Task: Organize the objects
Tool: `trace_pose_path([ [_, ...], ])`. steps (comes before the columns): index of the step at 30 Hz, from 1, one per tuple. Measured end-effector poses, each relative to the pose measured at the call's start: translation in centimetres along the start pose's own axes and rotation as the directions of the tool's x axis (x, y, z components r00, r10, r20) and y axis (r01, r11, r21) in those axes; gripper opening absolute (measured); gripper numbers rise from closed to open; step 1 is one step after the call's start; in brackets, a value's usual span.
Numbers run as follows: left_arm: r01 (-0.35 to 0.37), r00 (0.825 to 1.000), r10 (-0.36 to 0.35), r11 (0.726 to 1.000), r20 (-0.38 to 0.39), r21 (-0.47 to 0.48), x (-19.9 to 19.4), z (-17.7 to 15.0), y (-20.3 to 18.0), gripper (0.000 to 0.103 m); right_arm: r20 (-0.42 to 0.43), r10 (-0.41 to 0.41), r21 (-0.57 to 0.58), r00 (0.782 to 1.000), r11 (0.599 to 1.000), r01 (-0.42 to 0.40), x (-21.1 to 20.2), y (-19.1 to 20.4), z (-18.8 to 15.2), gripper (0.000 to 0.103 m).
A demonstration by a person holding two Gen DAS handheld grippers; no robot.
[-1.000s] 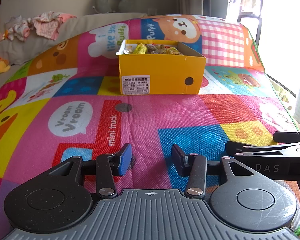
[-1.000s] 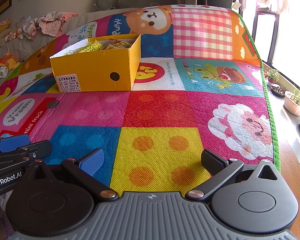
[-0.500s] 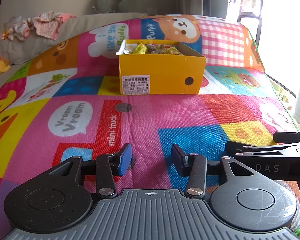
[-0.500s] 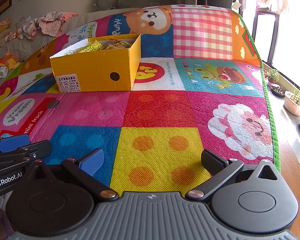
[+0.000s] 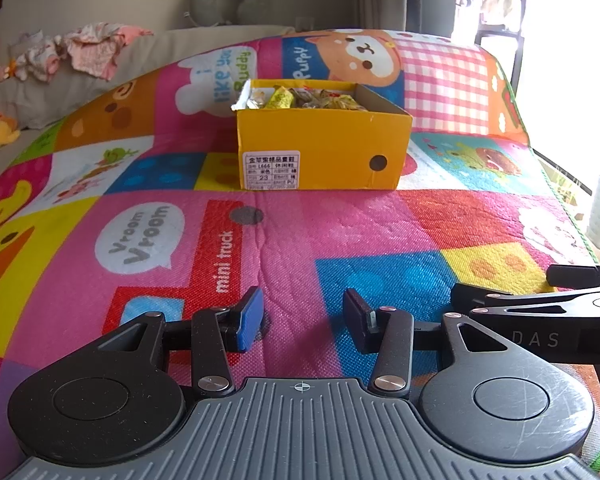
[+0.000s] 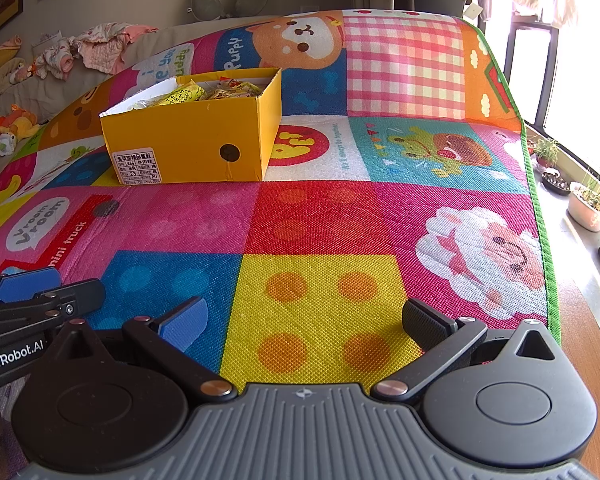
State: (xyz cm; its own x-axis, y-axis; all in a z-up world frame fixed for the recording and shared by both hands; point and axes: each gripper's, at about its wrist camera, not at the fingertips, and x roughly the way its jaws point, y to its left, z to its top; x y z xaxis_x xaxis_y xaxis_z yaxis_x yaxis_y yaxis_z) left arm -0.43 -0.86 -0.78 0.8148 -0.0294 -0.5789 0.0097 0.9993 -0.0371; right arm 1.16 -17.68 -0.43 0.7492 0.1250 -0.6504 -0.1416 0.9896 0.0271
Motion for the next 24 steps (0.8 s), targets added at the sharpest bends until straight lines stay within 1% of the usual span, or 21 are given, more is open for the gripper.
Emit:
trace_pose_path([
  [24,0.000,1.000,0.000,1.000,-0.001,0.004,0.16,0.14,-0.04,0.049,0.000,0.000,0.000,1.000,1.000,0.000,-0.04,-0.04,-0.02,0.103],
])
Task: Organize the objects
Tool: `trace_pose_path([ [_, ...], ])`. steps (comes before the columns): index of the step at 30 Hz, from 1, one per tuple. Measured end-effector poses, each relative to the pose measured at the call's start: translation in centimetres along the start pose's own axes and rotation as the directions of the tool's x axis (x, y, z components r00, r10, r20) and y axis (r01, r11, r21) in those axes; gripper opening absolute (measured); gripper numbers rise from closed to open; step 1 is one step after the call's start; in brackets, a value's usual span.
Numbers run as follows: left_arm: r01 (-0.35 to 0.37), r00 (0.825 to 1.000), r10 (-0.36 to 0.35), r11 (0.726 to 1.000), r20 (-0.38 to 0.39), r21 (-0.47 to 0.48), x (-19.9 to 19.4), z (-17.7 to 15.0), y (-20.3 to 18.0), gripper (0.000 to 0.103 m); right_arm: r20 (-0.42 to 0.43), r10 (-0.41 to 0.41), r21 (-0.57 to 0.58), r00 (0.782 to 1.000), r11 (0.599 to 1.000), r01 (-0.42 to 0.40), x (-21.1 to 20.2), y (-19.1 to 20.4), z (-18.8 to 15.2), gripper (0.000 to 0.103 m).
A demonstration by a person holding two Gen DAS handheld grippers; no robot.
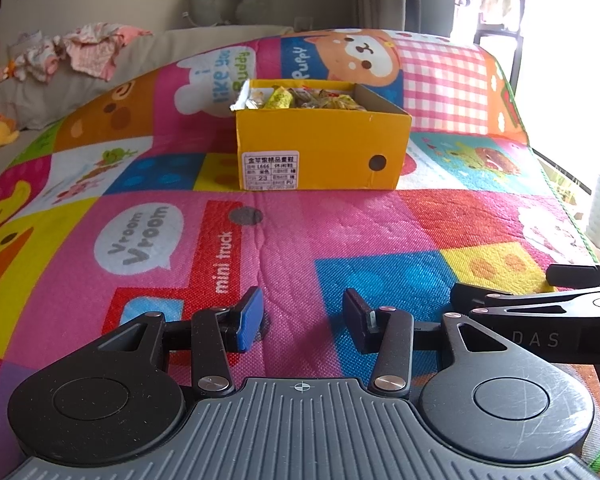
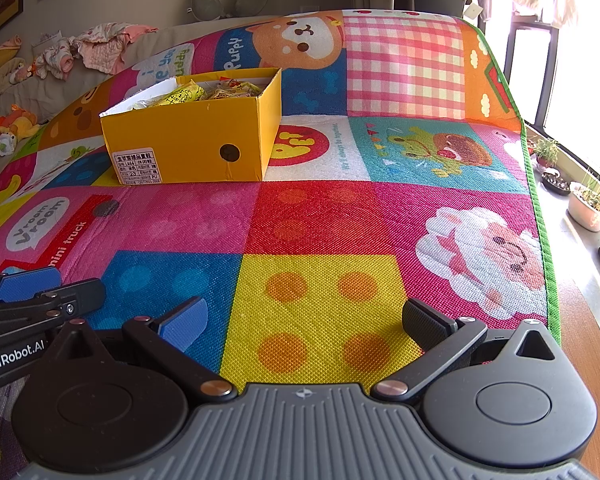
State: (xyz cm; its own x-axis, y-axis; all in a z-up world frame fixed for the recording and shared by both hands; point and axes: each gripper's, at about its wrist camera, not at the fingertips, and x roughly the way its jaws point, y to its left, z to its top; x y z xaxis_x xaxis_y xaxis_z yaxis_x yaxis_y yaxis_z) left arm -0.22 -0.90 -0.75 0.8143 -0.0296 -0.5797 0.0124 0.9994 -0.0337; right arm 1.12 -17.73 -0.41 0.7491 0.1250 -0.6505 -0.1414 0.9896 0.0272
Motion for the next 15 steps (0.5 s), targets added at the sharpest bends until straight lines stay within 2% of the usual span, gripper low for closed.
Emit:
trace_pose_path([
  [15,-0.003,1.000,0.003,1.000,0.000,0.004,0.01,-0.01,0.00,0.049,0.000,0.000,0.000,1.000,1.000,0.000,0.03,0.03,0.00,0.103],
])
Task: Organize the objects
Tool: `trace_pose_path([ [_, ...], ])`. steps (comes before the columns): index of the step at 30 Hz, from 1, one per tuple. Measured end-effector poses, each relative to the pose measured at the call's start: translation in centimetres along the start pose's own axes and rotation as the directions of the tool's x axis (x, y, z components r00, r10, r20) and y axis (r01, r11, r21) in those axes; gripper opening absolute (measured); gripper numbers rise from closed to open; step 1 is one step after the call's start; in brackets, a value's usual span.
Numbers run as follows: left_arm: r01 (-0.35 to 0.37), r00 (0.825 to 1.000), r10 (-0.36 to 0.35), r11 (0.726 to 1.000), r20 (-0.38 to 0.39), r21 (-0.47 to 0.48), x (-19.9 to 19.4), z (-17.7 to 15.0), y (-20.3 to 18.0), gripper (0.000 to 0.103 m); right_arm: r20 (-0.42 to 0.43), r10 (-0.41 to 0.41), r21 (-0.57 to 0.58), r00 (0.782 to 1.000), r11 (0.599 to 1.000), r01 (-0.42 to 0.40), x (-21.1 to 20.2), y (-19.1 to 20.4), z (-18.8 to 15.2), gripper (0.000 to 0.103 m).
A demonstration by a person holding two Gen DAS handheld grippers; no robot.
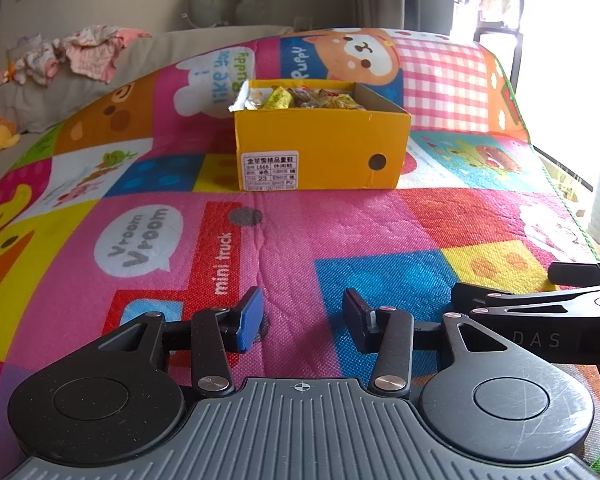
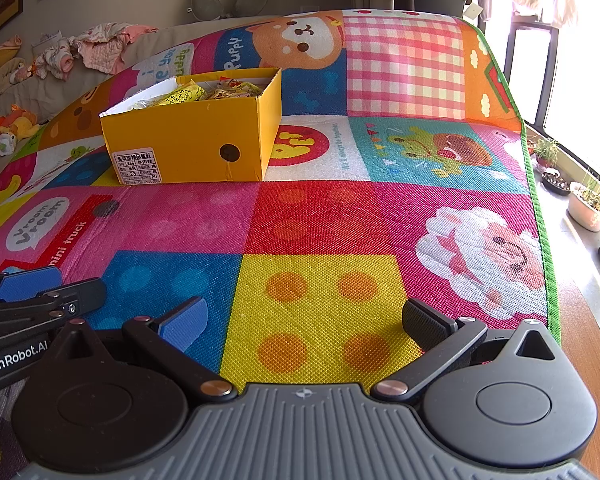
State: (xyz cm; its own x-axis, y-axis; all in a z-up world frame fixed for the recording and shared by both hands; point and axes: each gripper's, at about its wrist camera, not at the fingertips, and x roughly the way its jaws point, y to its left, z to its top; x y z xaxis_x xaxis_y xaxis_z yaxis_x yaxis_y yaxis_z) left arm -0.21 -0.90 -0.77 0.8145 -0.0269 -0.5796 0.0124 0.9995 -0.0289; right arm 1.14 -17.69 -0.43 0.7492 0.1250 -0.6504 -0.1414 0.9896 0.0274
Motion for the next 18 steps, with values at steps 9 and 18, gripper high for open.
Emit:
trace_pose_path([
  [9,0.002,1.000,-0.002,1.000,0.000,-0.003,0.09,0.06,0.03,0.049,0.000,0.000,0.000,1.000,1.000,0.000,0.01,0.01,0.00,0.103],
  [18,0.001,1.000,-0.001,1.000,0.000,-0.002,0.07,0.05,-0.01,0.049,0.000,0.000,0.000,1.000,1.000,0.000,0.04,0.03,0.02,0.103],
])
